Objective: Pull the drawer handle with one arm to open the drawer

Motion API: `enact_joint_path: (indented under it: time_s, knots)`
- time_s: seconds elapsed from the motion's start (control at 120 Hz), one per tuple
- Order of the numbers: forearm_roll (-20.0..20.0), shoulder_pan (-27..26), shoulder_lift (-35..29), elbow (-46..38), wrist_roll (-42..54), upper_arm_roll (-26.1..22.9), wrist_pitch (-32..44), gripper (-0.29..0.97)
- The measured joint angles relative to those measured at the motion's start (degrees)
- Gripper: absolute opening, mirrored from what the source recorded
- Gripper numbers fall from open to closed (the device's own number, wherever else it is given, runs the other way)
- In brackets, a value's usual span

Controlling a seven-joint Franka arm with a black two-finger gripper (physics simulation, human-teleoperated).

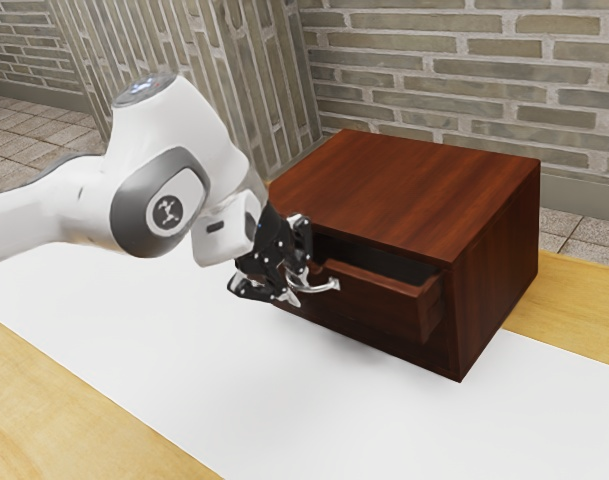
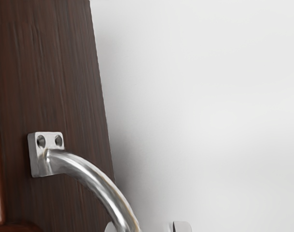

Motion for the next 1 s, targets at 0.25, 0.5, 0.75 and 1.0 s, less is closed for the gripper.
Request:
enact_joint_path:
  time_s: [0.25, 0.5, 0.75, 1.0]
  knots:
    - [0.0, -1.1, -5.5, -5.9, -1.5, 0.0, -0.1, -0.02]
    - [0.0, -1.4, -11.3, -12.0, -2.4, 0.1, 0.0, -0.01]
    - [-0.3, -1.8, -21.2, -20.2, -3.0, 0.3, 0.2, -0.09]
    - [-1.0, -1.9, -26.5, -24.8, -3.6, 0.3, 0.7, -0.10]
